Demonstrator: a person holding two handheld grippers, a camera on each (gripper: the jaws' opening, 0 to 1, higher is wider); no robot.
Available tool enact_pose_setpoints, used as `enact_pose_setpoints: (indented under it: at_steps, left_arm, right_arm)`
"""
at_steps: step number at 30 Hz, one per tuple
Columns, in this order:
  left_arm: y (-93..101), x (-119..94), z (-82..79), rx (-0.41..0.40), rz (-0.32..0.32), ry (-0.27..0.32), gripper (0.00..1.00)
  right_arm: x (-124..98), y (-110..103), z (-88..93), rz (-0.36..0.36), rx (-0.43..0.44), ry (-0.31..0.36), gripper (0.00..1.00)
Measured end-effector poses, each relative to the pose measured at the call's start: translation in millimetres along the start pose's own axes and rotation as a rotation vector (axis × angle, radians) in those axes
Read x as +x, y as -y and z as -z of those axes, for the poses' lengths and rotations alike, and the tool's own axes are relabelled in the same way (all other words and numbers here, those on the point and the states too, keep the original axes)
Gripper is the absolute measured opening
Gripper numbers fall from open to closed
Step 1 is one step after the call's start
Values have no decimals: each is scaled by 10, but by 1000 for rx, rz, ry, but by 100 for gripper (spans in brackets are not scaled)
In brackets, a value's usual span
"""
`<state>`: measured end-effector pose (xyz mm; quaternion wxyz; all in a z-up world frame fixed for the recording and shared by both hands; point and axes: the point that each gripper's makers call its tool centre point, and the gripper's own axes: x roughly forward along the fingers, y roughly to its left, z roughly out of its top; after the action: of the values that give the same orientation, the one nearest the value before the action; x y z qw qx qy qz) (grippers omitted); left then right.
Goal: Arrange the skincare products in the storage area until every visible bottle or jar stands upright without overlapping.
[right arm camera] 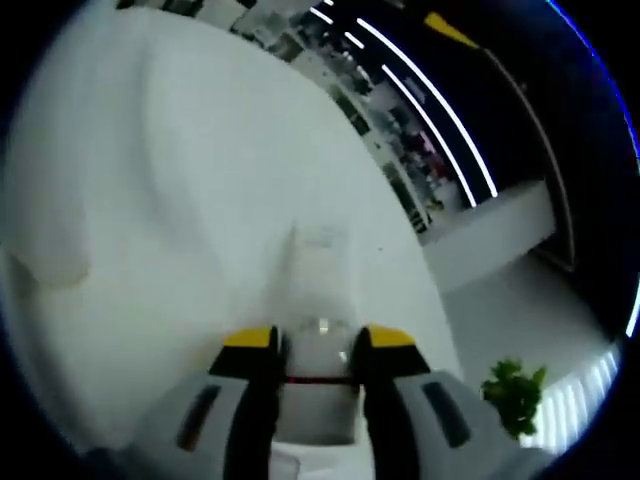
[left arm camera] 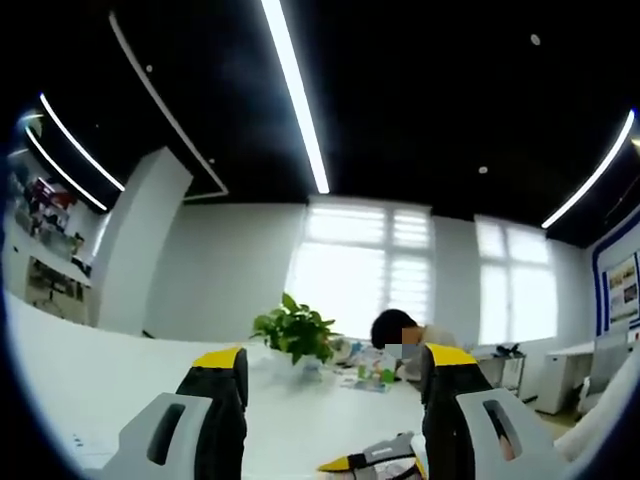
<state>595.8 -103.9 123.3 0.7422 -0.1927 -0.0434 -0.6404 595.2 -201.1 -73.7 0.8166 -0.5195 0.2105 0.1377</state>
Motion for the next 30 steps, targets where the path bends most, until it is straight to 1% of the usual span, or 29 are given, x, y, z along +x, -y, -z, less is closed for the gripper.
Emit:
enact_pose_setpoints:
  at_steps: [2,4,6,8,9,11,13,14,15,16,17,18,19,21,22,23,24,25,27,30]
  left_arm:
    - [-25,0,-3,-13,2,2,72]
    - [-46,-1,-1,-22,1,3,72]
    - [-70,-4,-1,-36,-1,5,72]
    - [-88,-6,2,-44,-5,5,73]
    - [-97,-6,2,-45,-7,5,73]
    - [-124,-9,7,-45,-13,4,73]
    - [-137,-8,10,-54,-13,6,73]
    - [-141,-7,15,-56,-14,6,73]
    - [-145,-5,25,-57,-14,4,73]
    - [-151,-1,38,-57,-13,3,73]
    - [-151,6,47,-72,-5,5,73]
    - [-130,11,63,-121,7,3,73]
    - [-134,11,60,-149,11,10,73]
    - [-150,11,70,-146,9,10,73]
    - [-155,13,71,-140,6,7,73]
    - [-165,14,72,-136,4,8,74]
    - [-175,11,71,-138,2,12,75]
    - [-189,7,67,-153,0,15,76]
    - [-203,2,57,-160,-1,18,76]
    - [-214,-5,60,-127,-12,14,76]
  right_arm:
    - [-43,84,-48,54,-60,23,31]
    - [-19,81,-3,64,-71,2,31]
    - [13,72,27,58,-64,0,31]
    - [41,24,94,15,-1,5,31]
    - [63,51,109,6,14,15,31]
    - [115,40,125,-54,142,61,31]
    - [156,50,143,-105,229,117,31]
    - [177,51,165,-123,279,134,31]
    - [181,-8,152,-142,309,136,31]
    - [203,-21,182,-150,324,134,31]
    - [210,-47,195,-172,361,139,31]
    - [217,-52,204,-183,383,145,31]
    - [236,-23,245,-200,417,159,31]
    - [247,-62,285,-240,497,170,31]
    - [258,-78,298,-253,524,174,31]
    - [246,-84,311,-249,514,174,31]
    - [232,-73,298,-250,526,185,31]
    - [219,-112,280,-264,572,186,31]
    - [219,-93,293,-273,621,198,32]
    - [212,-78,313,-283,657,206,32]
